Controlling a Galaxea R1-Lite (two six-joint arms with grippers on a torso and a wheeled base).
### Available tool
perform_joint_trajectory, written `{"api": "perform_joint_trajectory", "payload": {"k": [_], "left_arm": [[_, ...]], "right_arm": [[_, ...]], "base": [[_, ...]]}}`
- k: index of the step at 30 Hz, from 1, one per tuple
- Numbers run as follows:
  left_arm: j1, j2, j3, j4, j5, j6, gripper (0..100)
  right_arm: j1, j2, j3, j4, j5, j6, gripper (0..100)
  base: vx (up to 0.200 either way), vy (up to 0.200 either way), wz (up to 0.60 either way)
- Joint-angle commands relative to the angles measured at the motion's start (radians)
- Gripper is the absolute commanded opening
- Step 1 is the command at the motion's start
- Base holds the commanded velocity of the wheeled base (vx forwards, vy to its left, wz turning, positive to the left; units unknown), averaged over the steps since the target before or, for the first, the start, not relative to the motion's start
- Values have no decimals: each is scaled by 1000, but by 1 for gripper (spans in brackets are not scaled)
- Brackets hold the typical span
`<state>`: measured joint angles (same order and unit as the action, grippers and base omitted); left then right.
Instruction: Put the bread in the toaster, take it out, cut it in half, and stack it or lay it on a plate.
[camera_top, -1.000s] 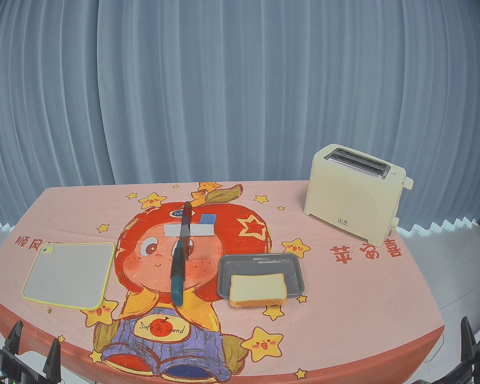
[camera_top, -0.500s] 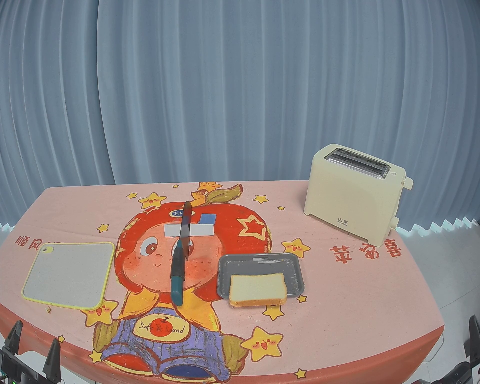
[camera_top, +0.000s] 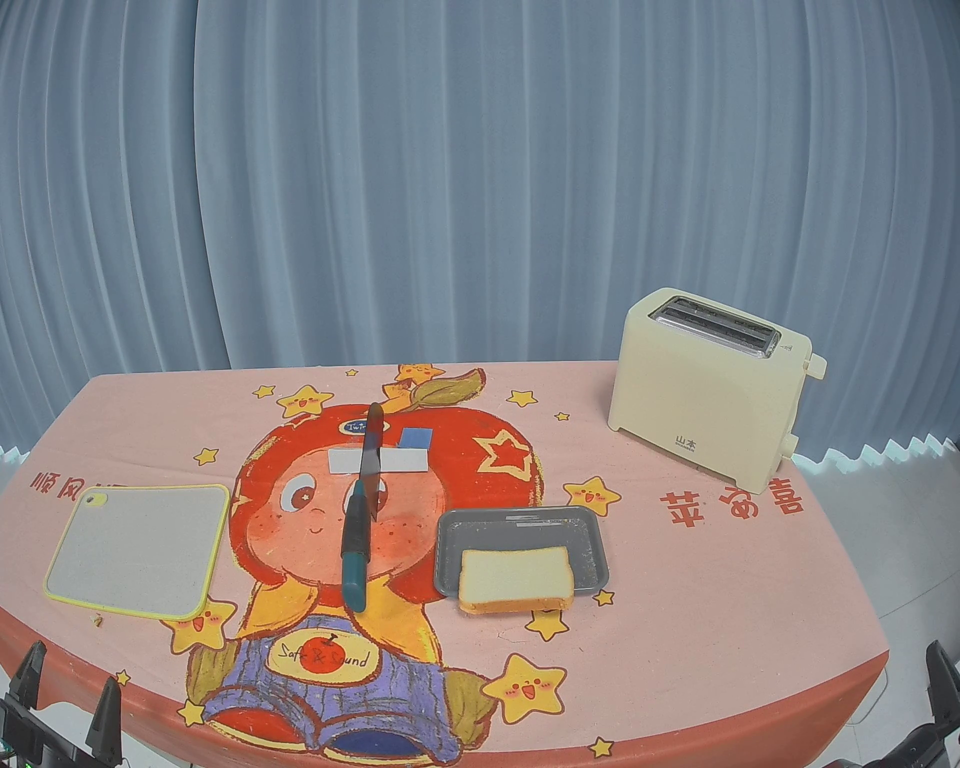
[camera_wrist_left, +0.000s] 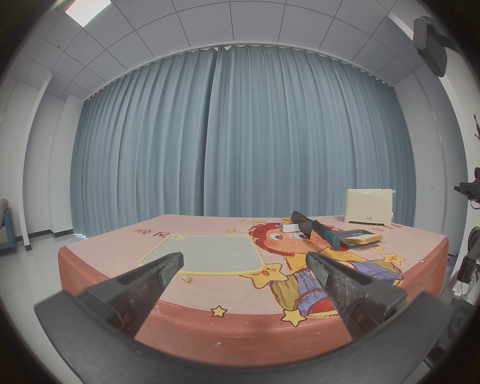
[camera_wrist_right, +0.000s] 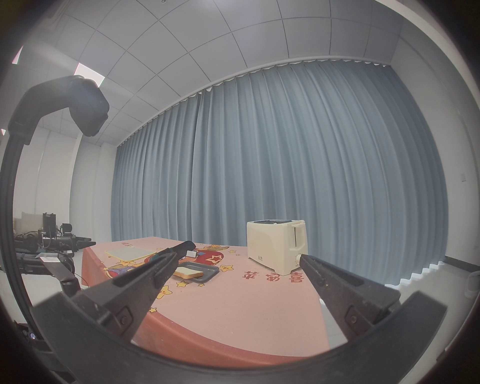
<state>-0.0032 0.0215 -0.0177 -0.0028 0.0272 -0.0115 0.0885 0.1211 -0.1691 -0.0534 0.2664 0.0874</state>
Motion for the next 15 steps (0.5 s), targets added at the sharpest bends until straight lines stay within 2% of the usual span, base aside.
{"api": "perform_joint_trajectory", "payload": {"k": [1, 5, 7, 11, 15], "left_arm": [[0, 2, 18, 0, 0, -1, 100], [0, 2, 18, 0, 0, -1, 100], [0, 2, 18, 0, 0, -1, 100], [0, 2, 18, 0, 0, -1, 100], [0, 2, 18, 0, 0, -1, 100]], "right_arm": [[-3, 65, -15, 0, 5, 0, 100], [-4, 95, -24, 1, 16, -6, 100], [-10, 129, -50, 1, 45, -6, 100], [-19, 173, -78, 4, 76, -14, 100], [-21, 223, -102, 4, 83, -29, 100]], "base": [[0, 0, 0], [0, 0, 0], [0, 0, 0], [0, 0, 0], [0, 0, 0]]}}
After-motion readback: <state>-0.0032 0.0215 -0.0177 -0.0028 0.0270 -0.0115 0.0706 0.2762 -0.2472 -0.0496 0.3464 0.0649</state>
